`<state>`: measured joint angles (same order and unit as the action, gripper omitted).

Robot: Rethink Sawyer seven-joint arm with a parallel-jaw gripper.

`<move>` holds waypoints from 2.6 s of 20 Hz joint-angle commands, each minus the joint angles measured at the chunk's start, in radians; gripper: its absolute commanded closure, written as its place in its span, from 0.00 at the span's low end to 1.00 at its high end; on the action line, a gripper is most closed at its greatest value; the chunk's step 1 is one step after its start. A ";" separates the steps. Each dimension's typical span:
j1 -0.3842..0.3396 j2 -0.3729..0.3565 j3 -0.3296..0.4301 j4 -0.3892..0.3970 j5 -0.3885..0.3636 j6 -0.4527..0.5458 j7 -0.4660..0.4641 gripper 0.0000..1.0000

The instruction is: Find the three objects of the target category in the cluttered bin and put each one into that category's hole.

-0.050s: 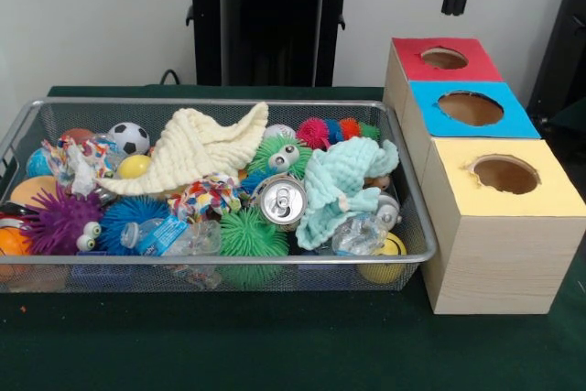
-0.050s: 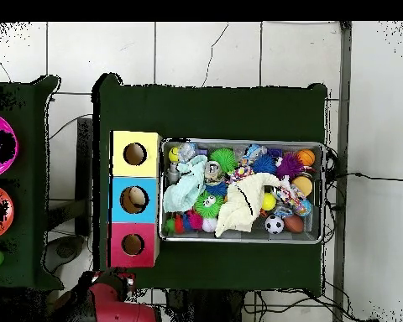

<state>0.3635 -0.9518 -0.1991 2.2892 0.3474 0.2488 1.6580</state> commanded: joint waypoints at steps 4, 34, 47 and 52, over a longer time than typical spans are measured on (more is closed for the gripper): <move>-0.025 -0.046 -0.052 -0.081 -0.075 0.131 0.137 1.00; -0.368 0.004 0.108 -0.339 -0.312 0.268 -0.028 1.00; -0.381 0.037 0.143 -0.407 -0.340 0.293 0.007 1.00; -0.394 0.044 0.153 -0.416 -0.343 0.290 0.000 0.00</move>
<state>0.0115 -0.9512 -0.1382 1.9292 0.0579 0.4138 1.6580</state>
